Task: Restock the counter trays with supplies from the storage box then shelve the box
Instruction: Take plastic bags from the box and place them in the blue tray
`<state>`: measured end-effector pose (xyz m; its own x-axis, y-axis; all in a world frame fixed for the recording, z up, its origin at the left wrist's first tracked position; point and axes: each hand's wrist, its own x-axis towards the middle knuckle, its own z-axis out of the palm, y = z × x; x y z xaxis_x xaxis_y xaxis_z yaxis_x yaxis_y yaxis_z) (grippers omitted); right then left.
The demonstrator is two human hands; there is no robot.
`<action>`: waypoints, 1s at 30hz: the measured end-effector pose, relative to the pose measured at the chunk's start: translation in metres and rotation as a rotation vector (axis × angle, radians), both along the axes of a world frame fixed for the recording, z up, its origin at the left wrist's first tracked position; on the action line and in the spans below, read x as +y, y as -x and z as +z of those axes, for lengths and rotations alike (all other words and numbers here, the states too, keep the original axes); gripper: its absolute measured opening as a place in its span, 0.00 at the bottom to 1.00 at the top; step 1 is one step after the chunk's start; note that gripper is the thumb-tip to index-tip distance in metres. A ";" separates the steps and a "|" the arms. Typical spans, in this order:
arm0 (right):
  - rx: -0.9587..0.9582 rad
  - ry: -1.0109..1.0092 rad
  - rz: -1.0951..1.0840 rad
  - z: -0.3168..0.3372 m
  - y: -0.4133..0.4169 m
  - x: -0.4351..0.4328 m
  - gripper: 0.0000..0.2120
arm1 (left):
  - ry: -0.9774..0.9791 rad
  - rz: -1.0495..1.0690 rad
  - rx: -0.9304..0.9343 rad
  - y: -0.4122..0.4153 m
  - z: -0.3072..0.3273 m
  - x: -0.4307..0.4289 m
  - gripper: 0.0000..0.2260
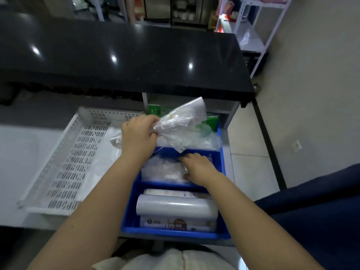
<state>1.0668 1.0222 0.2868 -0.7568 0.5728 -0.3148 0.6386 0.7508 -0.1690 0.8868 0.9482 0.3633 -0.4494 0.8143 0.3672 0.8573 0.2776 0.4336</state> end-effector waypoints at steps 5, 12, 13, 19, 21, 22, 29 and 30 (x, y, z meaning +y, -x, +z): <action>-0.069 0.075 -0.014 -0.010 0.006 0.002 0.33 | 0.012 0.105 0.015 0.001 -0.005 -0.018 0.16; -0.146 0.202 -0.073 -0.007 0.021 0.001 0.27 | 0.039 0.129 0.036 0.013 -0.003 -0.036 0.16; -0.153 0.219 -0.070 -0.007 0.022 0.001 0.27 | 0.036 0.136 0.039 0.015 -0.002 -0.038 0.15; -0.150 0.338 -0.071 -0.006 0.022 -0.002 0.18 | 0.013 0.154 0.042 0.025 0.002 -0.054 0.14; -0.082 0.383 -0.128 -0.005 0.020 -0.007 0.17 | 0.018 0.144 0.044 0.026 0.002 -0.057 0.14; -0.040 0.377 -0.146 -0.005 0.019 -0.009 0.16 | 0.020 0.139 0.046 0.027 0.001 -0.058 0.13; 0.205 0.072 -0.079 0.032 0.005 -0.021 0.06 | 0.007 0.140 0.035 0.031 0.001 -0.057 0.13; 0.227 0.018 -0.070 0.041 0.003 -0.021 0.07 | 0.005 0.139 0.031 0.031 0.002 -0.056 0.13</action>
<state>1.0636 1.0013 0.3279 -0.7678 0.6225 -0.1516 0.6333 0.7015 -0.3269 0.8556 0.8927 0.3651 -0.5463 0.7471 0.3787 0.8235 0.3966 0.4056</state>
